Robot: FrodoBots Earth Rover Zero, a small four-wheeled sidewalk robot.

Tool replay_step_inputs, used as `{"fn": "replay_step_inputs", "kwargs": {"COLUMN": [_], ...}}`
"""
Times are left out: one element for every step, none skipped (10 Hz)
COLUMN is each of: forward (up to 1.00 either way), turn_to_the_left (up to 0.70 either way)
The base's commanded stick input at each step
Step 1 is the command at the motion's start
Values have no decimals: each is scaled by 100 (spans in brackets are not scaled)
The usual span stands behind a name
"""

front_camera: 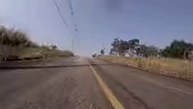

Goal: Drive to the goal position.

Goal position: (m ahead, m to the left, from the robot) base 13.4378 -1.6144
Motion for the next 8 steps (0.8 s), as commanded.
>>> {"fn": "replay_step_inputs", "kwargs": {"forward": [100,100,100,100,100,100,100,100], "turn_to_the_left": [27,27,18,3,0,0,0,0]}}
